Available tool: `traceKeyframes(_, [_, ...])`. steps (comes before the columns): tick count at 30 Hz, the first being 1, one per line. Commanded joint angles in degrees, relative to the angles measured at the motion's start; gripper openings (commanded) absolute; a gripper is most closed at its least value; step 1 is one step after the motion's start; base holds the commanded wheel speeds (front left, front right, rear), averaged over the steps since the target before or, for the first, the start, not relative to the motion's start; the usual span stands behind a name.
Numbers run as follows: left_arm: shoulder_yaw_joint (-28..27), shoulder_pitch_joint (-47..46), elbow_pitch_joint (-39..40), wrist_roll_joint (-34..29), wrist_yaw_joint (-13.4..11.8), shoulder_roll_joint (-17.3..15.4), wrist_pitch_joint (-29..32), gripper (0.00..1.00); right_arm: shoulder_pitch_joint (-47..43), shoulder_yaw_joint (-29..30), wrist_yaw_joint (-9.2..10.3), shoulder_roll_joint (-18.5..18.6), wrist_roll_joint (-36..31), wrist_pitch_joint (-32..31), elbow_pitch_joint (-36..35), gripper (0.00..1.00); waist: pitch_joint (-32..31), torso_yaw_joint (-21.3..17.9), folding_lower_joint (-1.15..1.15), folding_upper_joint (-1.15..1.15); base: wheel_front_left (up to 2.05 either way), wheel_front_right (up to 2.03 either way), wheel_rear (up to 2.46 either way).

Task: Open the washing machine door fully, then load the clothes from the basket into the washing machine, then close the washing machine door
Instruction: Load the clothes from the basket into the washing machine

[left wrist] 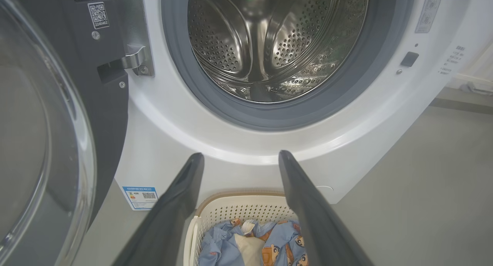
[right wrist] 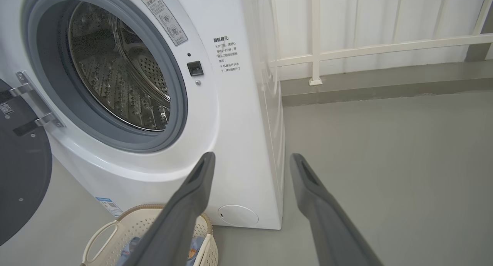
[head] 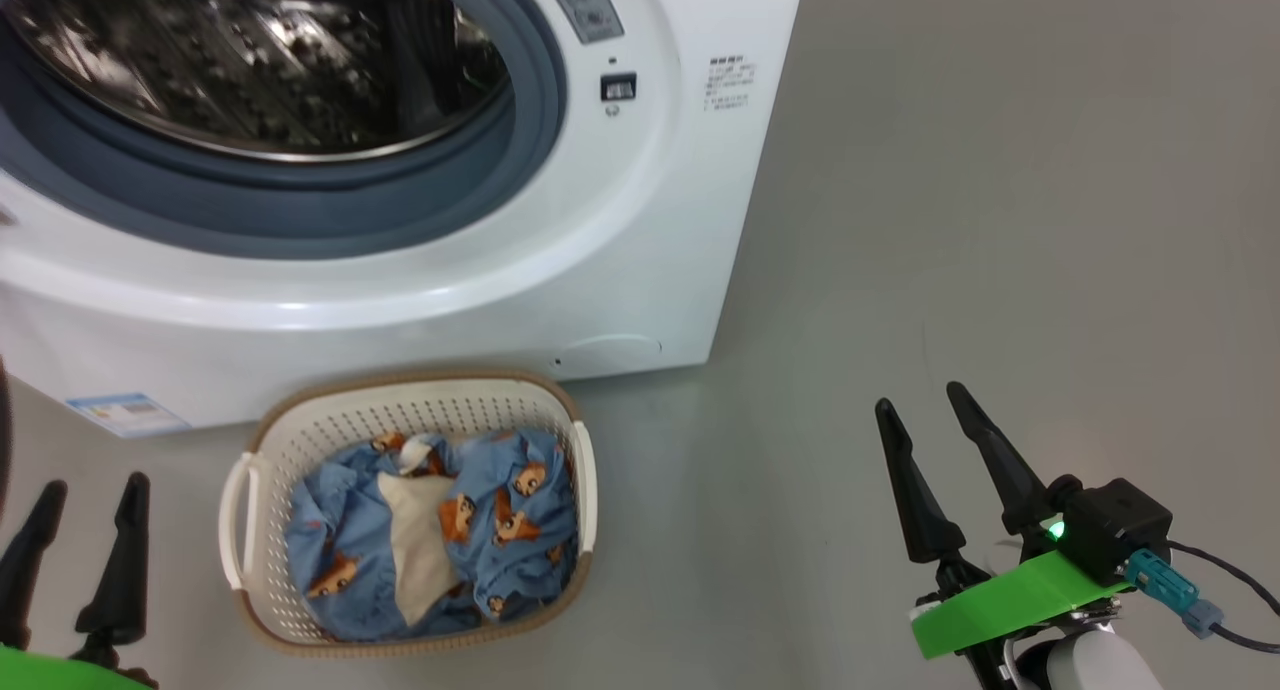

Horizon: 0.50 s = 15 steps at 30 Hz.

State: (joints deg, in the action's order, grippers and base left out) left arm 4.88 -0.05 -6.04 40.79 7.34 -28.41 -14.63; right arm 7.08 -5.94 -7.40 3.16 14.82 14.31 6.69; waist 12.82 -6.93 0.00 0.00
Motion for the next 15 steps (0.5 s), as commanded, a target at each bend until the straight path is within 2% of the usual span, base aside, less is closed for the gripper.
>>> traceKeyframes(1, [-2.02, -3.10, 0.69, 0.61, 0.14, -2.80, -0.37, 1.00, 1.33, -1.63, -0.09, -0.26, 0.74, 0.69, -1.99, 1.00, 3.12, -0.75, 0.00, 0.00, 0.00, 0.00, 0.00])
traceKeyframes(15, [4.22, -7.97, -1.66, 4.21, 0.14, -9.70, -0.37, 1.00, 3.13, -3.26, -0.09, -0.28, 2.10, 0.69, -5.33, 1.00, 12.50, -2.57, 0.00, 0.00, 0.00, 0.00, 0.00])
